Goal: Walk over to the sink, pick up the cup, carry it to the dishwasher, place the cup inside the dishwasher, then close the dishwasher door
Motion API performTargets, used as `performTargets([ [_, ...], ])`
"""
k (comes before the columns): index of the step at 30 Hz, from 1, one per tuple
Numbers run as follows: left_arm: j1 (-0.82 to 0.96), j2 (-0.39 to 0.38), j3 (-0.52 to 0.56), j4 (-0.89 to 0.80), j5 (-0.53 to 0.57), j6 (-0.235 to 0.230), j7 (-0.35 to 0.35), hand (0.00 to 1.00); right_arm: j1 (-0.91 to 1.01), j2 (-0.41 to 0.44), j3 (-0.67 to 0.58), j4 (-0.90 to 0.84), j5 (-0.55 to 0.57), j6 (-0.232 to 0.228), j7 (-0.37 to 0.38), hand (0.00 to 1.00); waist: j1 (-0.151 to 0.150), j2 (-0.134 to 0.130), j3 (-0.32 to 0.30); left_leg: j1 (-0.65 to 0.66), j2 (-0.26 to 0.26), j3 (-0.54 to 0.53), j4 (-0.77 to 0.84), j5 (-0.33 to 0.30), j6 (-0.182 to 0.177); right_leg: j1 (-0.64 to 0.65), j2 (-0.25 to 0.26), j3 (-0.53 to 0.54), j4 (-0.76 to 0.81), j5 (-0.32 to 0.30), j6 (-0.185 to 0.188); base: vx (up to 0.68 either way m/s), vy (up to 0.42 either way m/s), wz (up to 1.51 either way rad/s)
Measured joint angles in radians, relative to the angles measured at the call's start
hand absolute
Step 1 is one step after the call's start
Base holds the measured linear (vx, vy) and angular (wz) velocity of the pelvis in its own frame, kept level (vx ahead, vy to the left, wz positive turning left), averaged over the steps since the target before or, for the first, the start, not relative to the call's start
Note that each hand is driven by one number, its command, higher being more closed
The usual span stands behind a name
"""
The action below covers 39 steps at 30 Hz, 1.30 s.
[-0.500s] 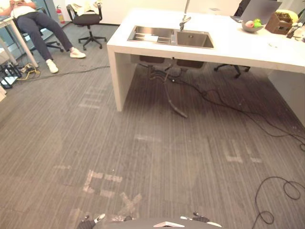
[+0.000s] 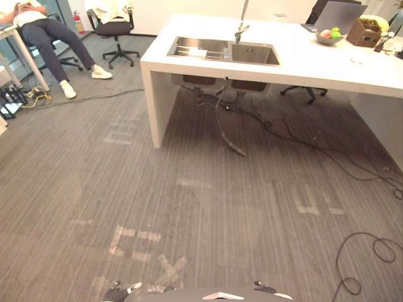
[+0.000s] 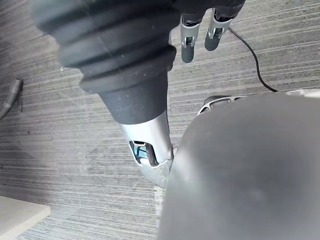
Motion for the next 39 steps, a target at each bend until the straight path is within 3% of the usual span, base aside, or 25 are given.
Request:
performTargets([
  [20,0.001,-0.001,-0.002,-0.001,0.016,0.011,0.017,0.0,0.004,-0.003,0.021,-0.002,0.003,-0.033,-0.025,0.0,-0.008,0.007,0.012,0.033,0.009,0.049,0.0,-0.012,-0.005,0.004,0.005,0.04,0.001,0.006,-0.005,-0.01,-0.013,-0.07],
  [22,0.001,-0.003,-0.001,-0.002,0.016,0.019,0.028,0.0,0.008,-0.003,0.016,-0.003,0.017,-0.034,-0.025,0.0,-0.009,0.011,0.015,0.033,0.007,0.047,0.0,-0.017,0.001,-0.006,-0.003,0.037,0.042,-0.026,0.001,-0.05,0.004,0.04],
  [24,0.001,-0.002,-0.001,-0.002,0.014,0.046,0.04,0.0,0.018,0.004,-0.007,-0.031,0.027,-0.046,-0.025,0.0,-0.011,-0.001,0.021,0.048,-0.01,0.044,0.001,-0.037,0.019,-0.071,-0.052,0.018,0.219,-0.126,0.046,-0.01,0.043,0.19],
  [26,0.005,-0.007,0.0,-0.002,-0.005,0.069,0.064,0.0,0.041,0.004,-0.011,-0.045,0.056,-0.059,-0.025,0.0,-0.011,0.001,0.022,0.057,-0.024,0.046,0.001,-0.048,0.037,-0.142,-0.095,0.025,0.409,-0.157,0.08,0.07,0.058,0.11],
  [27,0.011,-0.01,0.003,-0.001,-0.008,0.086,0.08,0.0,0.035,0.0,-0.01,-0.052,0.068,-0.066,-0.024,0.0,-0.013,0.005,0.025,0.059,-0.024,0.048,0.002,-0.05,0.046,-0.231,-0.129,0.022,0.607,-0.165,0.047,0.09,0.059,0.04],
  [29,0.008,-0.009,0.029,-0.001,-0.027,0.101,0.098,0.0,0.03,0.002,-0.01,-0.04,0.09,-0.078,-0.023,0.0,-0.017,-0.007,0.042,0.092,-0.022,0.044,0.007,-0.063,0.052,-0.317,-0.159,0.02,0.833,-0.194,-0.019,0.15,0.005,0.06],
  [30,0.013,-0.012,0.053,-0.001,-0.044,0.116,0.106,0.0,0.032,0.005,-0.009,-0.035,0.124,-0.086,-0.022,0.0,-0.018,-0.008,0.044,0.107,-0.007,0.043,0.008,-0.076,0.045,-0.331,-0.152,0.02,0.846,-0.229,-0.006,0.17,-0.029,0.03],
  [32,0.004,-0.019,0.082,-0.001,-0.049,0.13,0.119,0.0,0.032,0.007,-0.01,-0.028,0.172,-0.096,-0.022,0.0,-0.022,-0.003,0.052,0.098,0.022,0.036,0.053,-0.114,0.035,-0.348,-0.113,0.016,0.754,-0.248,-0.001,0.18,-0.051,-0.02],
  [33,-0.012,-0.026,0.096,-0.001,-0.052,0.132,0.123,0.0,0.033,0.006,-0.012,-0.027,0.188,-0.111,-0.022,0.0,-0.03,0.005,0.078,0.079,0.06,0.033,0.112,-0.154,0.027,-0.367,-0.059,0.017,0.626,-0.238,-0.001,0.28,-0.105,0.01],
  [35,-0.038,-0.028,0.103,0.0,-0.051,0.136,0.123,0.0,0.041,0.011,-0.022,-0.031,0.197,-0.132,-0.02,0.0,-0.043,0.014,0.093,0.06,0.092,0.01,0.157,-0.194,0.011,-0.411,-0.008,0.037,0.505,-0.191,0.003,0.3,-0.124,0.16],
  [36,-0.066,-0.028,0.117,-0.001,-0.049,0.138,0.123,0.0,0.044,0.019,-0.037,-0.034,0.197,-0.143,-0.02,0.0,-0.051,0.014,0.105,0.059,0.103,-0.017,0.177,-0.221,-0.002,-0.453,0.013,0.073,0.43,-0.133,0.007,0.34,-0.171,0.45],
  [37,-0.087,-0.026,0.123,-0.002,-0.042,0.138,0.123,0.0,0.067,0.032,-0.06,-0.034,0.197,-0.144,-0.02,0.0,-0.056,0.008,0.112,0.06,0.102,-0.043,0.204,-0.258,-0.016,-0.489,0.012,0.106,0.384,-0.084,0.012,0.36,-0.2,0.53],
  [39,-0.097,-0.029,0.157,-0.004,-0.042,0.14,0.122,0.0,0.107,0.05,-0.087,-0.036,0.198,-0.139,-0.02,0.0,-0.063,0.001,0.118,0.079,0.091,-0.088,0.264,-0.339,-0.036,-0.508,-0.025,0.13,0.395,-0.056,0.003,0.39,-0.27,0.7],
])
